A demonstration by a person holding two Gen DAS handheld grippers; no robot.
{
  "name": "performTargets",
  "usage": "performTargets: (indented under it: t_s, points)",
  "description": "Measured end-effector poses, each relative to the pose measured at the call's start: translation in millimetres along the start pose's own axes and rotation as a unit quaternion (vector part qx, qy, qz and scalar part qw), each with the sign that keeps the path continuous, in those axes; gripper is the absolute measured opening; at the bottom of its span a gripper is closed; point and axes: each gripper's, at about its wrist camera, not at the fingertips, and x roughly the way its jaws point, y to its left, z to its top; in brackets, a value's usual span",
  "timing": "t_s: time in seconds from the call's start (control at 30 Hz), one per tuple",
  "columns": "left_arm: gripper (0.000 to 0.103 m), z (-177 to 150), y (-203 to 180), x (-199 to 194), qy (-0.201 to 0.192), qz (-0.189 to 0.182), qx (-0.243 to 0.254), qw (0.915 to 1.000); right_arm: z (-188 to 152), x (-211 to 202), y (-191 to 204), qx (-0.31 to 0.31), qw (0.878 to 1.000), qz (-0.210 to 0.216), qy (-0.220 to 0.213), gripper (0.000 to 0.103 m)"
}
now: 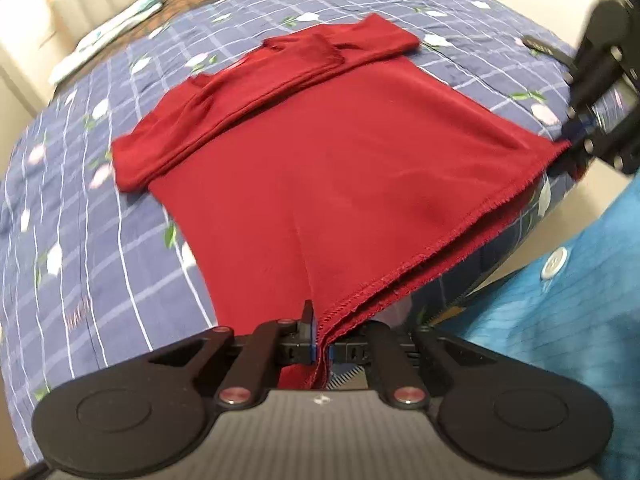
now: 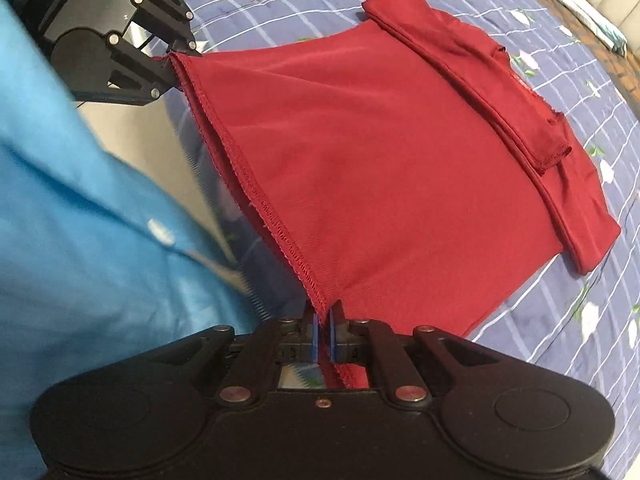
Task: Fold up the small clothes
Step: 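Lift the hem with both grippers and fold it over toward the collar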
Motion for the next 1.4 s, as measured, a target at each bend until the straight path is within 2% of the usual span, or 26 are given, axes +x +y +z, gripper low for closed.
performTargets:
  t_s: [0.1,0.23,0.3,0.4,0.5,0.67,0.83,1.03,1.17,1.4]
  points:
    - [0.004,10.1,15.9,-4.8,-0.002,-0.011,-0.031,0.9995,-2.4,-6.0,10.0,0.025,1.000,-0.008,-0.004,0.004]
    - [0.005,40.4,51.5,-14.0,-0.005,-0.043,-0.096,0.9944,5.1,-20.7,-2.3,0.061,0.997,-0.028,-0.028,0.004]
    - [0.005,59.7,66.4,-19.2,-0.011,-0.049,-0.114,0.9923,14.0,-30.0,-12.4,0.073,0.995,-0.044,-0.043,0.004]
    - [0.005,93.9,86.9,-21.3,-0.023,-0.049,-0.114,0.9920,25.6,-43.8,-34.7,0.090,0.992,-0.063,-0.069,0.004]
    - [0.005,135.1,104.6,-16.9,-0.033,-0.043,-0.092,0.9943,42.5,-55.7,-67.9,0.099,0.987,-0.082,-0.093,0.004]
    - [0.005,203.6,129.9,8.4,-0.023,-0.043,-0.065,0.9967,78.5,-57.9,-135.6,0.082,0.986,-0.101,-0.109,0.005]
    - [0.005,260.4,165.9,48.5,-0.008,-0.040,-0.053,0.9978,123.1,-39.1,-211.7,0.070,0.988,-0.100,-0.098,0.005]
    - [0.009,309.2,210.2,115.8,0.036,-0.030,-0.077,0.9960,169.8,0.9,-294.7,0.082,0.989,-0.085,-0.087,0.005]
    - [0.009,323.3,225.2,153.1,0.058,-0.021,-0.089,0.9942,191.4,31.3,-334.9,0.098,0.990,-0.065,-0.081,0.005]
    - [0.009,336.6,238.2,194.9,0.081,-0.026,-0.099,0.9915,205.9,77.0,-370.9,0.114,0.990,-0.043,-0.068,0.005]
